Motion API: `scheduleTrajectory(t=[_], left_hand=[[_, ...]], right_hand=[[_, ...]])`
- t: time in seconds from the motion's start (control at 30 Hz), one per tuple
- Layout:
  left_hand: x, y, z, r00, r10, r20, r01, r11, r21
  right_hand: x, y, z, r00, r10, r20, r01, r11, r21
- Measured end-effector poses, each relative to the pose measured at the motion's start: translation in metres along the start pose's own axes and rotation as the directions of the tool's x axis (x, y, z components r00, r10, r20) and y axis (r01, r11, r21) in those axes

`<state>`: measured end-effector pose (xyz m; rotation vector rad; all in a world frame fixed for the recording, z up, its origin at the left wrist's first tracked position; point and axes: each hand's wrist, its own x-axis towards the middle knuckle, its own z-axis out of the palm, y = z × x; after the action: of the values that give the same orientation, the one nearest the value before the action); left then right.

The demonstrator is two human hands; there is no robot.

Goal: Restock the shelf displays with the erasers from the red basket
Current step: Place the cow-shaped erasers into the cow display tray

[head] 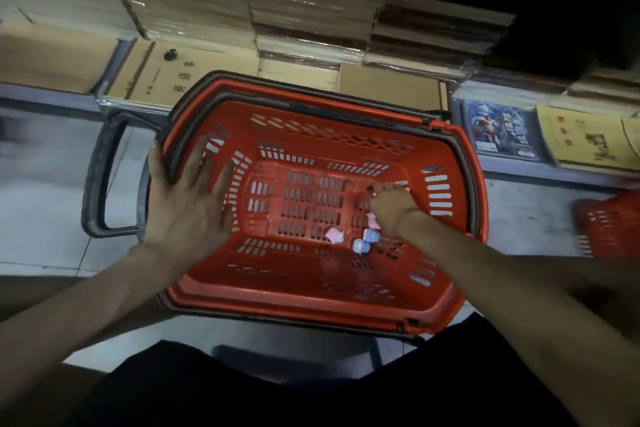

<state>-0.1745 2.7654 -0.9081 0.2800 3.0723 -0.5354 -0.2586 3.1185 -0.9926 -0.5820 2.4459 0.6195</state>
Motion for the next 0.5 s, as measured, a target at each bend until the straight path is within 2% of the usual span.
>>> scheduleTrajectory(t=[0.1,0.27,0.4,0.5], left_hand=[[0.0,0.001,0.002,1.0,0.0,-0.018,-0.001,0.999,-0.039],[-0.001,0.003,0.003,1.0,0.007,0.023,-0.007,1.0,-0.005],[0.002,0.002,0.003,0.999,0.004,0.052,-0.005,1.0,0.011],[0.005,0.001,0.002,0.998,0.004,0.061,-0.005,1.0,0.005]], right_hand=[[0.019,-0.002,0.007,0.999,-0.014,0.031,0.014,1.0,-0.02],[0.039,-0.011,0.041,0.987,-0.149,0.066,0.157,0.977,-0.144],[0.05,-0.017,0.063,0.975,-0.199,0.097,0.218,0.94,-0.262],[0.052,-0.016,0.068,0.97,-0.23,0.077,0.243,0.925,-0.293]])
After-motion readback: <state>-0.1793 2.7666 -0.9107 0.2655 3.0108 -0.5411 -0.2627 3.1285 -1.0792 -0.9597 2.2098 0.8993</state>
